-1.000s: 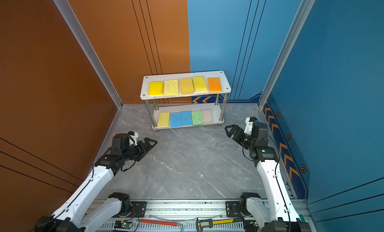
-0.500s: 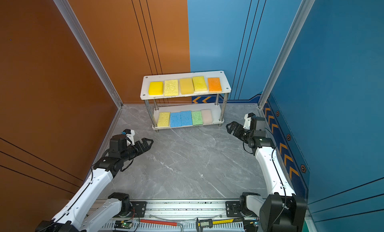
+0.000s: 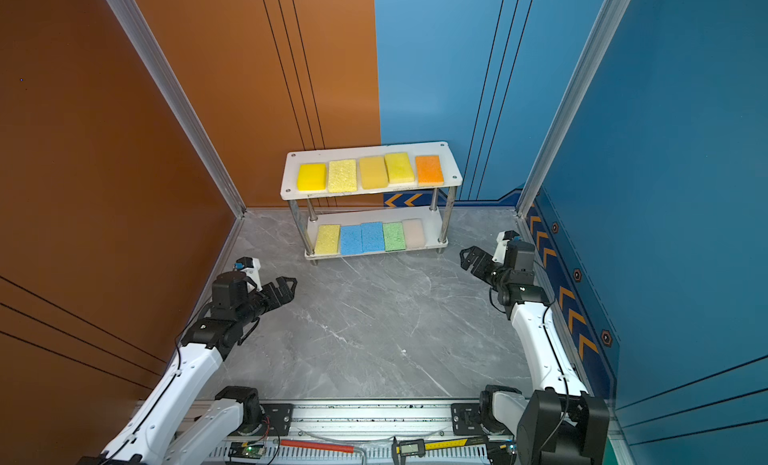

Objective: Place and organize the cleaning sponges onto the shelf

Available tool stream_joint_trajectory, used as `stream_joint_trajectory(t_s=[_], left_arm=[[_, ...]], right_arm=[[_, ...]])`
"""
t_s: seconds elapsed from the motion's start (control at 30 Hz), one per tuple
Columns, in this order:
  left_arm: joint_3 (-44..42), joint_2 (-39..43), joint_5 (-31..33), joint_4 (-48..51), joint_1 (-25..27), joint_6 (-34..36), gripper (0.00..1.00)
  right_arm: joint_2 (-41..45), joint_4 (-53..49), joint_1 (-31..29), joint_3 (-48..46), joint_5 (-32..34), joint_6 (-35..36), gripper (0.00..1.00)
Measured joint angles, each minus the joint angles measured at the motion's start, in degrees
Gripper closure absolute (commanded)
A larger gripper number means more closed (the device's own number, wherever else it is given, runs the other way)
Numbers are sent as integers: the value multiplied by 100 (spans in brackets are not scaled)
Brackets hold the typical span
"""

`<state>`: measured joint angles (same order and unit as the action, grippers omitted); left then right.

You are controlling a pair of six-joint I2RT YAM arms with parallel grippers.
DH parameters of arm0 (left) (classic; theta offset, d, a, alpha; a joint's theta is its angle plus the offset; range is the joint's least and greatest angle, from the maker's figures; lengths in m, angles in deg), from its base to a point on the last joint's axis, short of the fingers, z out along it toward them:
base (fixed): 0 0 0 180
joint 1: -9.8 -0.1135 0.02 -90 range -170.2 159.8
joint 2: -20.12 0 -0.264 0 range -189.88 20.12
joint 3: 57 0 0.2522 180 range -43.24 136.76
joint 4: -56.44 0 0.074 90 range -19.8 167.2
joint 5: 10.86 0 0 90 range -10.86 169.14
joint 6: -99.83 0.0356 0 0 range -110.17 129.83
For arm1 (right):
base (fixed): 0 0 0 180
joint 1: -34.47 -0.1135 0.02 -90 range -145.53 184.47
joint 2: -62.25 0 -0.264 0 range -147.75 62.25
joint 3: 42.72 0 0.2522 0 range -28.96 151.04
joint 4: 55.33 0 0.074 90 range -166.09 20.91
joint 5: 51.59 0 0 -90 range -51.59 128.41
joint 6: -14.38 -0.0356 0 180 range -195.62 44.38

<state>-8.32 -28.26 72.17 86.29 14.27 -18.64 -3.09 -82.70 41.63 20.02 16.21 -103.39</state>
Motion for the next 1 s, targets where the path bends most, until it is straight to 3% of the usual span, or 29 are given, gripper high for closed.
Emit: stream_joint_trajectory(t_s=[0.37, 0.63, 1.0], left_arm=[[-2, 17, 874, -26, 435, 944, 2], [-109, 188, 1099, -313, 426, 1572, 2], [-529, 568, 1237, -603, 17, 1884, 2]], right_arm=[[0, 350, 17, -179, 393, 481, 0], [286, 1759, -444, -1423, 601, 1311, 0], [614, 2321, -540, -1775, 623, 2205, 0]])
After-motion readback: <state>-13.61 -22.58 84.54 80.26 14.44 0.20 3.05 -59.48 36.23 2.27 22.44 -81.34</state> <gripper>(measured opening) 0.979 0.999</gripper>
